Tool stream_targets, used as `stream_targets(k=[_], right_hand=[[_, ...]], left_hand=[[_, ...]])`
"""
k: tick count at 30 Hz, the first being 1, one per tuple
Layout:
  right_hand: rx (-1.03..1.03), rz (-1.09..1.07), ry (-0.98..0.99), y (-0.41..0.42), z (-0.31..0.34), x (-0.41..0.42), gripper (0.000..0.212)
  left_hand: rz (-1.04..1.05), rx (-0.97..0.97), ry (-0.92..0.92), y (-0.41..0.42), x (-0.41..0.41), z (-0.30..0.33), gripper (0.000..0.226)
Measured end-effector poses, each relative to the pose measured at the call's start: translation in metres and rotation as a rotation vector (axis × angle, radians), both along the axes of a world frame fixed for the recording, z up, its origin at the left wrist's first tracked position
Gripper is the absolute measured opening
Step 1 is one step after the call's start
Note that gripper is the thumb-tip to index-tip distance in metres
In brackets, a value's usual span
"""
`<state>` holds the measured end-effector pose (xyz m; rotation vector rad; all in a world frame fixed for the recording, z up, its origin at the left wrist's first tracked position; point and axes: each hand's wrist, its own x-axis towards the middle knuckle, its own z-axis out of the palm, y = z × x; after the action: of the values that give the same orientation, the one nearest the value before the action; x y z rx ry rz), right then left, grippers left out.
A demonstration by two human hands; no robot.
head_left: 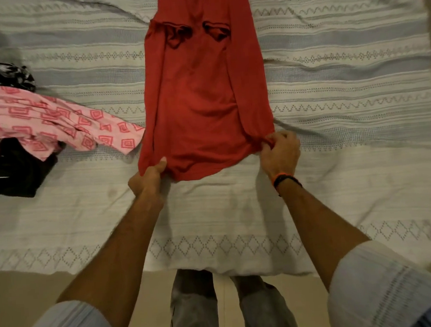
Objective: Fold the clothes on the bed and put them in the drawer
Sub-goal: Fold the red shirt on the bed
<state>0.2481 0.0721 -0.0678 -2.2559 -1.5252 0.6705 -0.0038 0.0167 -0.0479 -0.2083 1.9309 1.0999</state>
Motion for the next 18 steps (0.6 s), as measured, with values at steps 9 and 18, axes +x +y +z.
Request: stream_targets(k=[9, 18], right_hand=[[0.060, -0.836, 0.824, 0.012, 0.020, 0.020, 0.016], [-0.143, -0.883, 1.053, 0.006, 0.009, 0.016, 0.024]], left_hand=[[0.154, 0.159, -0.068, 0.000, 0.010, 0.026, 0.038], [0.082, -0.007, 0.048, -0.003, 0.017, 0.004, 0.048]])
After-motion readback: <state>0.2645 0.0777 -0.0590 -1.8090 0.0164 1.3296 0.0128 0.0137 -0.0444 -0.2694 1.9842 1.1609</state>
